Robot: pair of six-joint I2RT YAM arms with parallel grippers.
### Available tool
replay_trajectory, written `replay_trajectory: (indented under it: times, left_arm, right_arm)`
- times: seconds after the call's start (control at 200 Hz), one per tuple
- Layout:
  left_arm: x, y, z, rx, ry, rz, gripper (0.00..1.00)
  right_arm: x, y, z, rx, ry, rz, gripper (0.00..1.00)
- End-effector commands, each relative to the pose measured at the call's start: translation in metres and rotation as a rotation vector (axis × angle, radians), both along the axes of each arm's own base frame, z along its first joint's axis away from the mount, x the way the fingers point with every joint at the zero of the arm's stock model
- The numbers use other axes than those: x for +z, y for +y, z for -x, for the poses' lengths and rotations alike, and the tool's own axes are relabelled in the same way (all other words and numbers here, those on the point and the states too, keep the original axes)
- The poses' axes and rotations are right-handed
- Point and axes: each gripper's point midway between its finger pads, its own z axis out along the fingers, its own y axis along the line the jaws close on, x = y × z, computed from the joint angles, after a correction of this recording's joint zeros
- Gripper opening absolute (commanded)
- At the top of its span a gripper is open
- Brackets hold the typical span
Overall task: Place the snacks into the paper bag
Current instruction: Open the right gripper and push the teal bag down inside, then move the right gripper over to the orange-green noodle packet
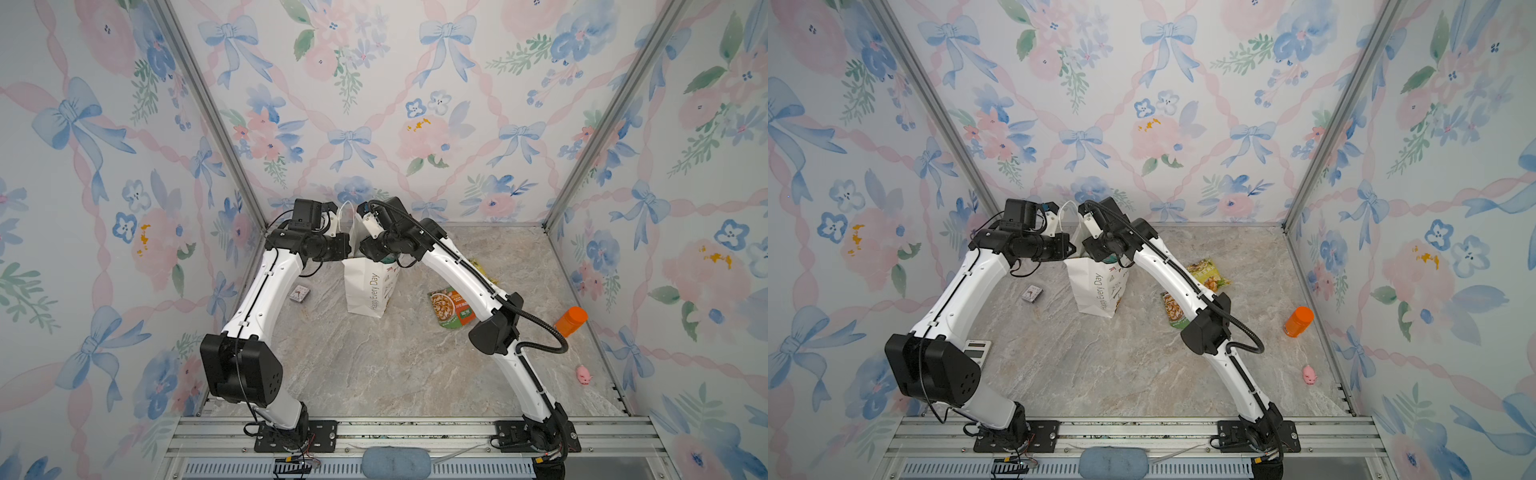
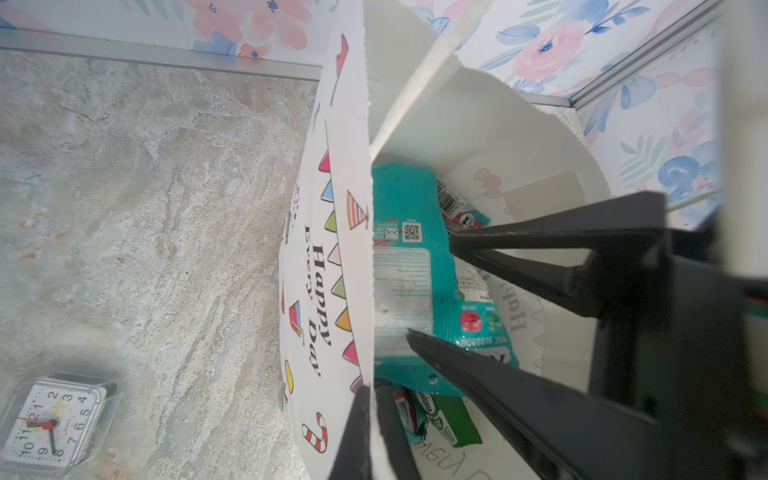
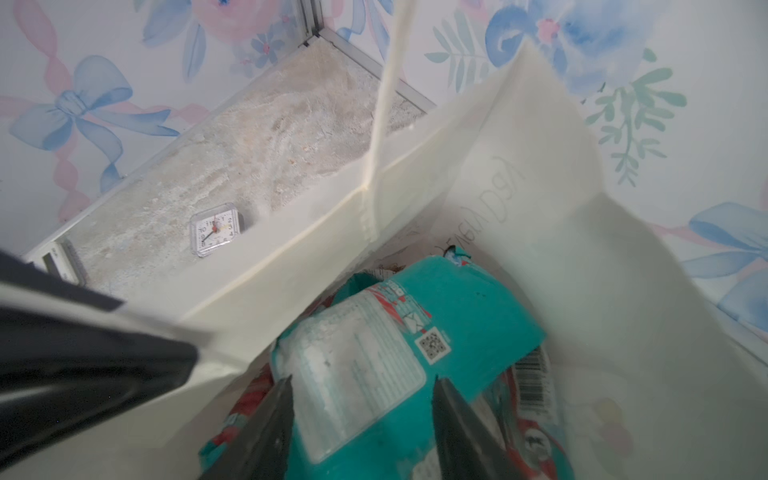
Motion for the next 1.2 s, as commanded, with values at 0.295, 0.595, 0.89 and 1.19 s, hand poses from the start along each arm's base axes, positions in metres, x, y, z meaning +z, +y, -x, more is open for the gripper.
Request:
replay_trajectory:
  times: [0.295,0.595,0.89,1.19]
  left_arm:
    - [-0.004,-0.004,-0.004,-0.014,0.004,0.024,0.00]
    - [-0.004,-0.003,-0.004,-0.011,0.002,0.020,0.00]
    - [-0.006,-0.003,-0.004,-0.009,0.007,0.017,0.00]
    - [-0.005,-0.002,-0.005,-0.005,0.000,0.012,0.00]
  right_arm:
    - [0.172,-0.013,0.076,0.131,-0.145,-0.369,0.69]
    - [0.178,-0.065,0.117,0.094,-0.118,-0.420,0.69]
    - [0.082,-0.197,0.102,-0.285,0.049,-0.390,0.69]
    - [-0.081,-0.300,0.079,-0.643,0.385,-0.361,0.66]
